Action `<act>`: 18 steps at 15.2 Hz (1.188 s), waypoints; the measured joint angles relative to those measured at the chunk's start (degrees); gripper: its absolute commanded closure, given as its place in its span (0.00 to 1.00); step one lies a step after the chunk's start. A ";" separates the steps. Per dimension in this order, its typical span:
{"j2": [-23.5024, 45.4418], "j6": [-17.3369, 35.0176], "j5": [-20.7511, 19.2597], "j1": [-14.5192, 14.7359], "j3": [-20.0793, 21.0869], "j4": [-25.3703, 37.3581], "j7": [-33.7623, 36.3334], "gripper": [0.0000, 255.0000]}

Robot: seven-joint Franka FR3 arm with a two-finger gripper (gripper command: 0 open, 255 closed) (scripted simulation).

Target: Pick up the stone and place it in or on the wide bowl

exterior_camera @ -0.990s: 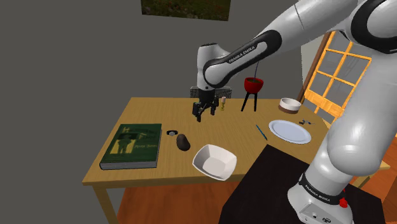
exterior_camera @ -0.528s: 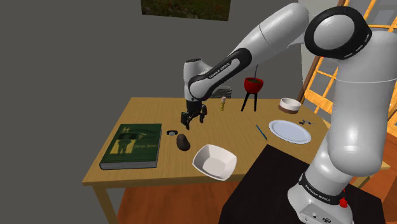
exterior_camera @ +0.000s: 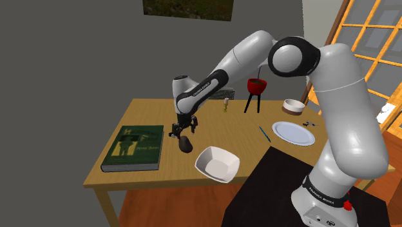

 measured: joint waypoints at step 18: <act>6.06 3.89 -0.58 0.35 -0.57 2.18 0.63 1.00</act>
